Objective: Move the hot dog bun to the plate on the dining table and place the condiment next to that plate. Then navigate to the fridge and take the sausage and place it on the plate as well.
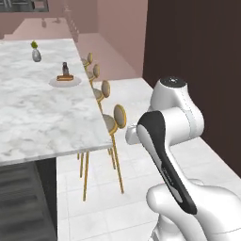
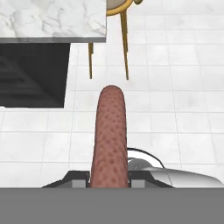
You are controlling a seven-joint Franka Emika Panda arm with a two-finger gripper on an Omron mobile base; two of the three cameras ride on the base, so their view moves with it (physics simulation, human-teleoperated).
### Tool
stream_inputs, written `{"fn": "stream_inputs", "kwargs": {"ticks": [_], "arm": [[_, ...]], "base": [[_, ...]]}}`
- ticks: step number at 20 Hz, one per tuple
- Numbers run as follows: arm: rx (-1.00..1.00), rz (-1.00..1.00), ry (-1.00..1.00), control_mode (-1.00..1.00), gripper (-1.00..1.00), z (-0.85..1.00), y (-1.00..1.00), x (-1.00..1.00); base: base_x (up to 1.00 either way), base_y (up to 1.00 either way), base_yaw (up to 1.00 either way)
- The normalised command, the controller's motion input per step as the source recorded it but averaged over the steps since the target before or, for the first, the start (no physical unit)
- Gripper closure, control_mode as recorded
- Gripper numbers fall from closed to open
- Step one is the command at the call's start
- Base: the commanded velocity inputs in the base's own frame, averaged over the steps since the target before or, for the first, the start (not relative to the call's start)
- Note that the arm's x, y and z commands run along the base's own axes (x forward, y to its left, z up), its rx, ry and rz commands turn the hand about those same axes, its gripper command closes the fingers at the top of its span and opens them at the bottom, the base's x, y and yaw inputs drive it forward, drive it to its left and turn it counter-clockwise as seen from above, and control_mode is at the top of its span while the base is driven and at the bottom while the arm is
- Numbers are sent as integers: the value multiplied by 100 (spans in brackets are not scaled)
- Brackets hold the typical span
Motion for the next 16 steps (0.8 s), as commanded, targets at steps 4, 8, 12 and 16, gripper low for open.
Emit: {"fn": "stream_inputs", "kwargs": {"ticks": [4,8,12,16], "arm": [[0,0,0,100,100,0,0,0],[0,0,0,100,100,0,0,0],[0,0,0,100,100,0,0,0],[0,0,0,100,100,0,0,0]], "base": [[40,-100,28],[49,-94,41],[56,-88,42],[70,-80,43]]}}
